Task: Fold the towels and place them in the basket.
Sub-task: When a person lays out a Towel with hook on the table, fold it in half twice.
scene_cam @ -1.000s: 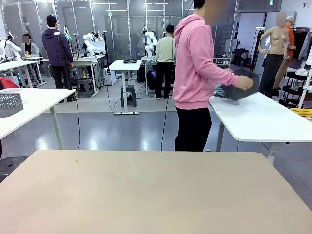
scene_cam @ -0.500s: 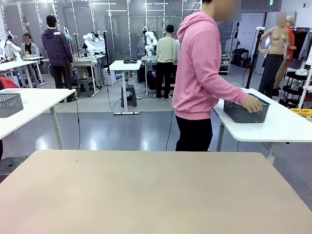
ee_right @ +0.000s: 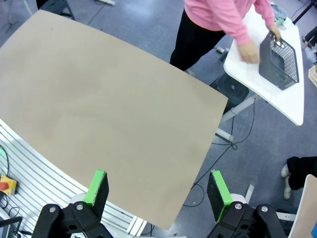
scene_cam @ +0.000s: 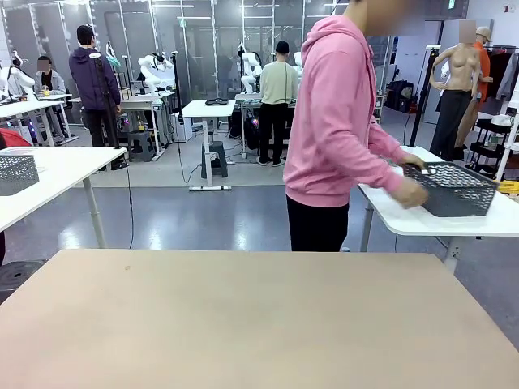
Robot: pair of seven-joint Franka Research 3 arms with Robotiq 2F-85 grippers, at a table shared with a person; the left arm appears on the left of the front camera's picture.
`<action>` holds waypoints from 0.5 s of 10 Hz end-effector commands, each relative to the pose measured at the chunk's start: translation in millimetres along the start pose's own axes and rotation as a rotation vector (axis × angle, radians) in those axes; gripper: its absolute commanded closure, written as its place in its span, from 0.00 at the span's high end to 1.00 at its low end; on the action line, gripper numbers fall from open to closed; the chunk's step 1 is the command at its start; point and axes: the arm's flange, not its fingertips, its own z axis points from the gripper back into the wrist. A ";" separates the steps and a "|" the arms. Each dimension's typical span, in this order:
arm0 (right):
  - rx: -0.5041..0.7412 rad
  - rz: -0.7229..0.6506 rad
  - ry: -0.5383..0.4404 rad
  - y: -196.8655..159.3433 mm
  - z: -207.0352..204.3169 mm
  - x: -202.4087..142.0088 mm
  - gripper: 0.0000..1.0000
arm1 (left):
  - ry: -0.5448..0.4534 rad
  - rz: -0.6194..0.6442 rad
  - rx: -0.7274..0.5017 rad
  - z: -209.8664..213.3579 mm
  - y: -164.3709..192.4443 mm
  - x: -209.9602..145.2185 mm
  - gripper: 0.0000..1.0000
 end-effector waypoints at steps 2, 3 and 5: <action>0.000 0.000 0.000 0.4 0.9 -1.0 1.00 | 0.000 -0.006 -0.005 0.3 -0.4 2.7 1.00; 0.000 0.000 0.000 0.4 0.9 -1.0 1.00 | 0.000 -0.006 -0.005 0.3 -0.4 2.7 1.00; 0.000 0.000 0.000 0.4 0.9 -1.0 1.00 | 0.000 -0.006 -0.005 0.3 -0.4 2.7 1.00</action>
